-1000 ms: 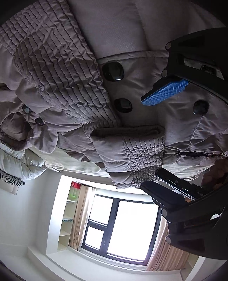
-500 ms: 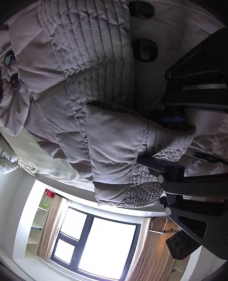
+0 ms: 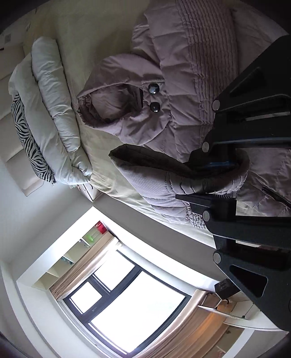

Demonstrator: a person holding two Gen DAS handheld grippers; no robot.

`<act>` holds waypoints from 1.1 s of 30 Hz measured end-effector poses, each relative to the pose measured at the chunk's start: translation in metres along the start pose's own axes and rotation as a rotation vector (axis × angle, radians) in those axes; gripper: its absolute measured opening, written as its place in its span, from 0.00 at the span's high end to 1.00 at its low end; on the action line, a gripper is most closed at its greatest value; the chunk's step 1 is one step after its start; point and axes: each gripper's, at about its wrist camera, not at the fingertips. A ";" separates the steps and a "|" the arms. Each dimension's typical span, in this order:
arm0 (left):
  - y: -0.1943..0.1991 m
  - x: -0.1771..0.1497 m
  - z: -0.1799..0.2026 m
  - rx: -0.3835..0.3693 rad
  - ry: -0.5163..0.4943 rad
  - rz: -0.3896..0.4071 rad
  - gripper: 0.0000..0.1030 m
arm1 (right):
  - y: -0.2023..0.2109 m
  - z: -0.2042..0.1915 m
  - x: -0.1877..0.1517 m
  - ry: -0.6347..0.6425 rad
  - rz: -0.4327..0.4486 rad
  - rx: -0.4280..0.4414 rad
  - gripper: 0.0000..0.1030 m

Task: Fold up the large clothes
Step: 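Grasp the remaining coat side with the right gripper and fold it inward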

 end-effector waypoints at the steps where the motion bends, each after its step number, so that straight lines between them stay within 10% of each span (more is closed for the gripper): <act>1: -0.005 -0.002 0.003 0.001 -0.015 -0.011 0.21 | 0.013 0.013 0.010 -0.013 0.017 -0.013 0.84; 14: -0.110 -0.043 0.070 0.059 -0.314 -0.139 0.17 | 0.081 0.184 0.007 -0.201 0.100 -0.195 0.84; 25: -0.128 -0.055 0.052 0.012 -0.211 -0.233 0.14 | 0.039 0.289 -0.072 -0.374 0.017 -0.320 0.84; 33: -0.107 -0.008 0.086 -0.027 -0.252 -0.086 0.18 | 0.041 0.268 -0.063 -0.282 0.027 -0.315 0.79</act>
Point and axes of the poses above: each gripper's, at about its wrist camera, not at the fingertips, and y roughly against the way its jaws point, z to its right, x to its top, and after that the axes turned 15 degrees about z, right-handed
